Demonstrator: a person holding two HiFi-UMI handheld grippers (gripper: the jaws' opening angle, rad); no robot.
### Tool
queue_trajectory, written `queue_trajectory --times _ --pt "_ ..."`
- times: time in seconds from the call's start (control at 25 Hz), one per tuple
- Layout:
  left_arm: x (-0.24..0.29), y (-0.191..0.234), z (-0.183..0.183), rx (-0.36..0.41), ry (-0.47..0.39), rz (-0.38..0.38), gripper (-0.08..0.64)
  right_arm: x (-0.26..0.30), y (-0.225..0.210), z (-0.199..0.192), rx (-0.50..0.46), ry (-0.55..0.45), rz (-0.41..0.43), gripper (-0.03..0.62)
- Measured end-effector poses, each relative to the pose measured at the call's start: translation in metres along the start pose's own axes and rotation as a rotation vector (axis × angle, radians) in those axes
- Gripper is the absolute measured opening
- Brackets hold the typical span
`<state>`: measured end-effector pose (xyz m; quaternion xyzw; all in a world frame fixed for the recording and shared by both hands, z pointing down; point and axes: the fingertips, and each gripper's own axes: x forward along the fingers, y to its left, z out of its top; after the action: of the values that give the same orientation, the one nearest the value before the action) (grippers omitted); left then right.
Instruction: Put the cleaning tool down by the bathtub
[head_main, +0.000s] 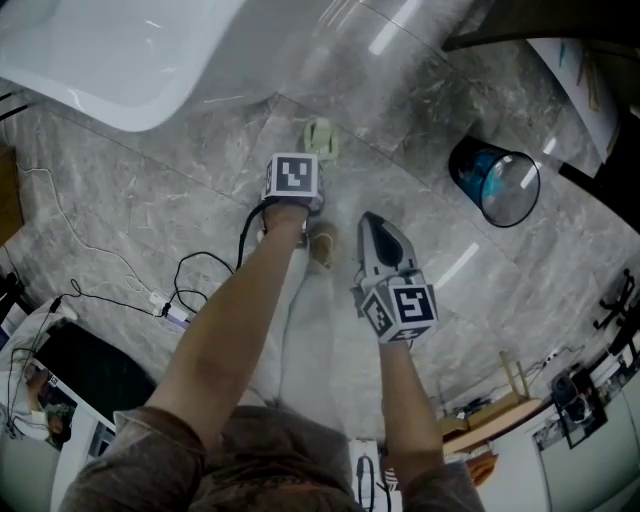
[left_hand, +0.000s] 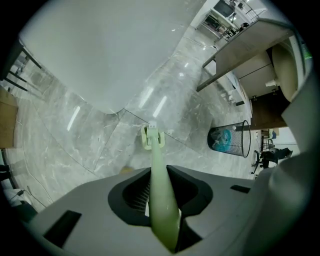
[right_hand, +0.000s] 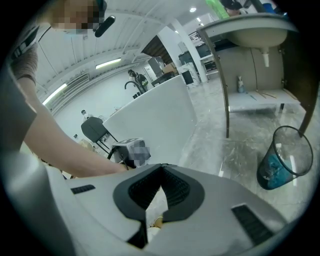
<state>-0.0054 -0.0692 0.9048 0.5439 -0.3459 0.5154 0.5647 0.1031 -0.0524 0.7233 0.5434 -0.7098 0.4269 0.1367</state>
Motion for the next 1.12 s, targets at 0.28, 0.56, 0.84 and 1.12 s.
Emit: queue_trajectory --times 0.28,0.56,0.84,1.12 --pt "0.007 -0.003 0.005 -0.018 0.002 0.005 0.101 -0.002 -0.010 -0.002 0.006 -0.002 -0.010 0.000" --pt "0.006 -0.011 0.004 0.017 -0.045 -0.027 0.126 -0.004 -0.011 -0.003 0.004 -0.004 -0.009 -0.001" --pt "-0.006 -0.010 0.001 0.051 -0.064 -0.007 0.203 -0.007 -0.006 -0.003 0.002 -0.005 -0.001 0.000" --pt "-0.026 -0.004 0.003 0.053 -0.100 0.009 0.206 -0.011 0.003 0.006 -0.006 -0.013 0.003 0.000"
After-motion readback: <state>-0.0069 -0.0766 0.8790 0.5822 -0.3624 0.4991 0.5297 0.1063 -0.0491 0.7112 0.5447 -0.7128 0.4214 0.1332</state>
